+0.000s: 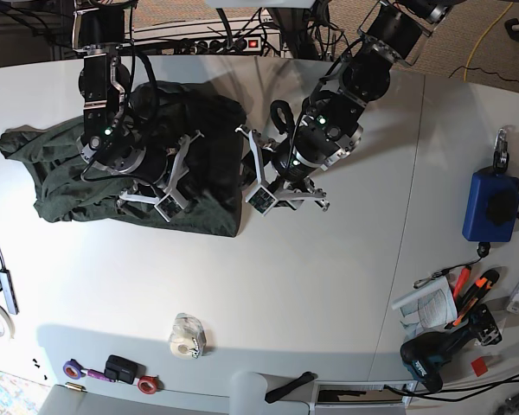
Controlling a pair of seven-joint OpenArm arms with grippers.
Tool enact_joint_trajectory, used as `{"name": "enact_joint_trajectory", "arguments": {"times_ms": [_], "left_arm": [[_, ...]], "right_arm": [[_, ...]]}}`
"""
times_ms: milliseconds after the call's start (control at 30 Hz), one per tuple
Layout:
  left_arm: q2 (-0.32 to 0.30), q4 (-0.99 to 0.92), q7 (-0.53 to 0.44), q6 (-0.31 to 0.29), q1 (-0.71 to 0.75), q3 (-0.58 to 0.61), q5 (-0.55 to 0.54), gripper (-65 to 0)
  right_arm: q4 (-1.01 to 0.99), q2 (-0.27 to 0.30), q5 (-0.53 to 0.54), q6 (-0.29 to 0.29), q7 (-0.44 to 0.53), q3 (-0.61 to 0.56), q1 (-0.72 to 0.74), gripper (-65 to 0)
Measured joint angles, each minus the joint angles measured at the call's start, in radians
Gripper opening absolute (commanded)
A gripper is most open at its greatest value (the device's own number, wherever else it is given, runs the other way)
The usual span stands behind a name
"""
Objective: Layout the t-shirt on the table in an organized manner, then fold the t-shirt properly
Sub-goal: 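Move the right gripper onto the folded shirt and grasp its edge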
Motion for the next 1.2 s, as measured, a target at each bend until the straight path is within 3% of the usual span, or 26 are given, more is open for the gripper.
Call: {"name": "enact_joint_trajectory", "arguments": {"times_ms": [400,633,667,733,800,1000,1067,1200], "left_arm": [[0.000,0.000,0.000,0.000,0.014,0.000,-0.011,-37.1],[0.000,0.000,0.000,0.000,0.014,0.000,-0.011,-37.1],[0.000,0.000,0.000,0.000,0.014,0.000,-0.011,-37.1],[0.000,0.000,0.000,0.000,0.014,0.000,-0.012,-37.1],[0.000,0.000,0.000,0.000,0.014,0.000,-0.011,-37.1],[0.000,0.000,0.000,0.000,0.014,0.000,-0.011,-37.1],[0.000,0.000,0.000,0.000,0.014,0.000,-0.012,-37.1],[0.000,0.000,0.000,0.000,0.014,0.000,-0.014,-37.1]], "right_arm": [[0.000,0.000,-0.119,-0.090,0.039,0.000,0.116,-57.2],[0.000,0.000,-0.229,-0.094,0.090,0.000,0.169,-56.8],[0.000,0.000,-0.238,-0.094,0.093,0.000,0.172,-55.0],[0.000,0.000,-0.237,-0.094,0.081,0.000,0.175,-43.6],[0.000,-0.001,-0.186,-0.094,0.010,0.000,0.175,-34.5],[0.000,-0.001,0.137,-0.102,-0.261,0.041,0.176,-34.2],[0.000,0.000,0.187,-0.101,-0.326,0.058,0.177,-34.2],[0.000,0.000,0.218,-0.102,-0.345,0.066,0.162,-34.3]]}}
